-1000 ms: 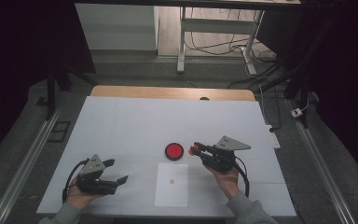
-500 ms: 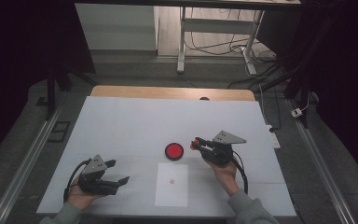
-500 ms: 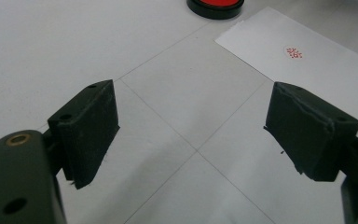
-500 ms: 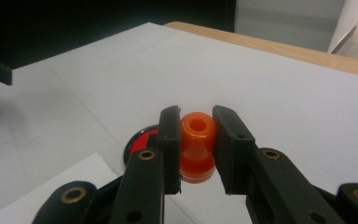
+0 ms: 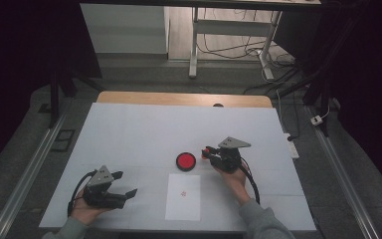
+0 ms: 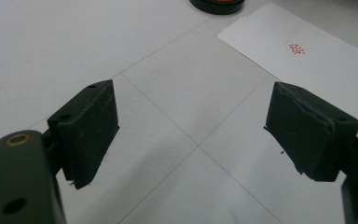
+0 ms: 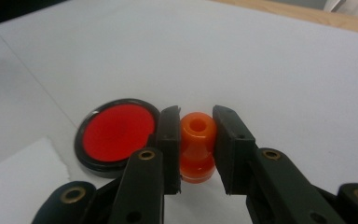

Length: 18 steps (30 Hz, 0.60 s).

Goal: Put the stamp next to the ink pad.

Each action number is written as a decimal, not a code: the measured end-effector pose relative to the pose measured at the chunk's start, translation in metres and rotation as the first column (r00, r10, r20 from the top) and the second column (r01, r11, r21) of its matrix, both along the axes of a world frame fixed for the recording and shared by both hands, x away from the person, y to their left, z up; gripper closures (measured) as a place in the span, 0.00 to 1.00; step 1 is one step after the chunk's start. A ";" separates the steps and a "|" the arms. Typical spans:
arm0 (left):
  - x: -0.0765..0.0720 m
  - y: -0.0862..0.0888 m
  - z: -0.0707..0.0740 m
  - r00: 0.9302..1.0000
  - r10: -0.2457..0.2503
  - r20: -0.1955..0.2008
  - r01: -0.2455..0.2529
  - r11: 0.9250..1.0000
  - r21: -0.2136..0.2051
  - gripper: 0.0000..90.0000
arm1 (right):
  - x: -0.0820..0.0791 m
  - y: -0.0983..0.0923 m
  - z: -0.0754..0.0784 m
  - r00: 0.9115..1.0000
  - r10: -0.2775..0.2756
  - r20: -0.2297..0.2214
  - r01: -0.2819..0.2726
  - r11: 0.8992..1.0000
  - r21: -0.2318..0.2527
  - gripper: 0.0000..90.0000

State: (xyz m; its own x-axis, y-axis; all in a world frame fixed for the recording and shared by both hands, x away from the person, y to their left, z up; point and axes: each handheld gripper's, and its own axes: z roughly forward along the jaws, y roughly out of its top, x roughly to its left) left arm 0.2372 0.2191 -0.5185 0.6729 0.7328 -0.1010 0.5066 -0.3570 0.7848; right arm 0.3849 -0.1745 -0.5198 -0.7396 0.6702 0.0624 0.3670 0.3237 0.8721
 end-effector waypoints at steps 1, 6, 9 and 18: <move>0.000 0.000 0.000 1.000 0.001 0.001 -0.001 1.000 0.000 0.19 | 0.001 0.001 -0.002 1.000 -0.002 -0.002 0.002 1.000 -0.006 0.80; 0.000 0.000 0.000 1.000 0.001 0.003 -0.001 1.000 0.000 0.19 | 0.005 0.004 -0.007 1.000 -0.011 0.003 0.011 0.998 -0.061 0.80; 0.000 0.000 0.000 1.000 0.000 0.000 0.000 1.000 0.001 0.18 | 0.006 0.004 -0.009 1.000 -0.015 -0.002 0.014 0.998 -0.069 0.80; -0.001 0.001 0.000 1.000 0.000 0.002 0.000 1.000 0.000 0.18 | 0.006 0.006 -0.011 1.000 -0.022 -0.009 0.021 0.995 -0.095 0.63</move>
State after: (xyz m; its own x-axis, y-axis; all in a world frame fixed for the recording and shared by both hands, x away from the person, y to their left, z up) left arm 0.2366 0.2200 -0.5184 0.6734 0.7326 -0.0995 0.5047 -0.3571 0.7859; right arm 0.3905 -0.1684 -0.5308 -0.7247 0.6891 0.0052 0.3830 0.3965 0.8344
